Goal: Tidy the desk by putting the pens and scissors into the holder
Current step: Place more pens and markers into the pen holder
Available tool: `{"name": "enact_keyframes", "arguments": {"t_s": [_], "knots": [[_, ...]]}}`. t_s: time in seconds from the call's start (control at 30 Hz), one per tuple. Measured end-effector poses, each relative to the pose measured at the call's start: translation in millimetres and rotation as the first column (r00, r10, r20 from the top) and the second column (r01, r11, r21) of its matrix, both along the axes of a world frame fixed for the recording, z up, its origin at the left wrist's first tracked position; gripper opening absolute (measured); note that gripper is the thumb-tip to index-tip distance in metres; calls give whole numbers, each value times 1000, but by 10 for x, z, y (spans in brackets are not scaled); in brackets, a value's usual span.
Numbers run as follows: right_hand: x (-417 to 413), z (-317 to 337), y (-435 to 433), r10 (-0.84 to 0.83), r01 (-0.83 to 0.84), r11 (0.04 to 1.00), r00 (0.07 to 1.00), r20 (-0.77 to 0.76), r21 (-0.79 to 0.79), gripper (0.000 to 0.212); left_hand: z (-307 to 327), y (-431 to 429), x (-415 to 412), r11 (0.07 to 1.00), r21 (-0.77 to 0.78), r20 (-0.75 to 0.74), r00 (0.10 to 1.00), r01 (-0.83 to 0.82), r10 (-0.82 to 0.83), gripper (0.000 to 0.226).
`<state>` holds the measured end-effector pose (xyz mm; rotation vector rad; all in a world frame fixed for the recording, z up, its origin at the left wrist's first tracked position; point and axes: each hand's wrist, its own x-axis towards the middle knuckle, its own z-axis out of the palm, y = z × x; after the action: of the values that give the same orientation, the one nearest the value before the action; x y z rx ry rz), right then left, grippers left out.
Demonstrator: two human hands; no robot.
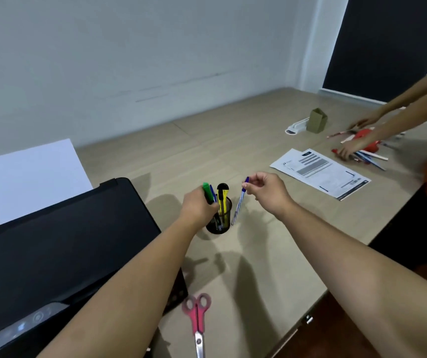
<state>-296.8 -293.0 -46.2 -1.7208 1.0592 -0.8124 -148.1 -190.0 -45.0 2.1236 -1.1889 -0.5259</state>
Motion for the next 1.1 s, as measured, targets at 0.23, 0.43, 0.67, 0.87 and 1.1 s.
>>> {"name": "enact_keyframes", "arguments": {"t_s": [0.23, 0.43, 0.67, 0.87, 1.1], "knots": [[513, -120, -390, -13, 15, 998, 1000, 28, -66, 10, -62, -499, 371, 989, -32, -62, 988, -147, 145, 15], [777, -459, -569, 102, -107, 994, 989, -103, -39, 5, -464, -702, 428, 987, 102, 7, 993, -120, 120, 21], [925, -802, -603, 204, -211, 977, 937, -284, 3, 8, -748, -785, 429, 964, 234, 3, 991, -127, 130, 23], [1016, -860, -620, 147, -139, 989, 951, -273, 51, 11, -806, -829, 418, 942, 300, 27, 989, -150, 149, 29], [1015, -848, -572, 121, -123, 992, 941, -316, 15, 29, -738, -824, 456, 939, 288, 65, 982, -188, 176, 33]]}}
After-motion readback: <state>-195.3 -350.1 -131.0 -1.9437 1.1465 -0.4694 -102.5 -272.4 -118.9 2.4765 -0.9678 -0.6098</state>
